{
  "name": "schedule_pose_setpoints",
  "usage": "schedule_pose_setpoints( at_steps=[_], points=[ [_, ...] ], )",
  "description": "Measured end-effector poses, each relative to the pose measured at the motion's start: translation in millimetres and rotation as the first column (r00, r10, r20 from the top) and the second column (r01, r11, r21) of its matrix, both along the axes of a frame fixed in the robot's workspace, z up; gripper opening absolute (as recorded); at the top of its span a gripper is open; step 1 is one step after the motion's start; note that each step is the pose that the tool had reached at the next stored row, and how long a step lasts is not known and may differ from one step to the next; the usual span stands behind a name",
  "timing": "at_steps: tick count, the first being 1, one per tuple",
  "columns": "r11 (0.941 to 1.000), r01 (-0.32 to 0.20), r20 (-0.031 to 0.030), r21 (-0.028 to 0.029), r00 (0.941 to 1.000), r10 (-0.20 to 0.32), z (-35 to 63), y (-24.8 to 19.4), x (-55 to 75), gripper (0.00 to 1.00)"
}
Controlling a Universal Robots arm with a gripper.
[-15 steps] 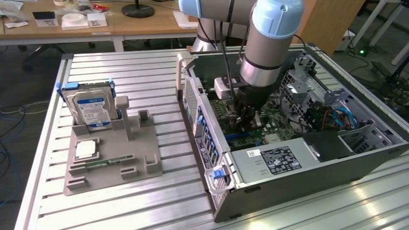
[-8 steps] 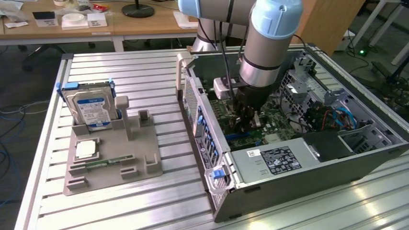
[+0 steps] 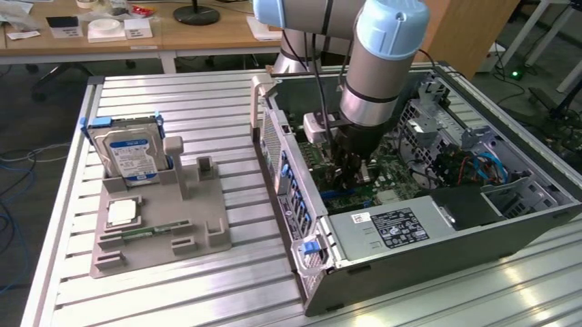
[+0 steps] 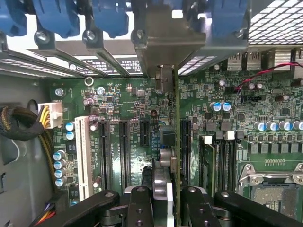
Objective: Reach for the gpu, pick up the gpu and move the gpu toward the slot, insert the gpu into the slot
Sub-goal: 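Insert the gpu into the slot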
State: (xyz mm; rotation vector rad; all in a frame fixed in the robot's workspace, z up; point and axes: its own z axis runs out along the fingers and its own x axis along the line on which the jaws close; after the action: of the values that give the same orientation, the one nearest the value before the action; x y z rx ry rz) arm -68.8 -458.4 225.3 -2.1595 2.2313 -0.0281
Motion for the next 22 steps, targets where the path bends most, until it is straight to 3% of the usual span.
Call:
schedule_pose_setpoints(
  at_steps=[22],
  points=[
    [1.0000, 0.000, 0.0000, 0.0003, 1.0000, 0.000, -5.6, 0.0, -1.7, 0.28]
  ],
)
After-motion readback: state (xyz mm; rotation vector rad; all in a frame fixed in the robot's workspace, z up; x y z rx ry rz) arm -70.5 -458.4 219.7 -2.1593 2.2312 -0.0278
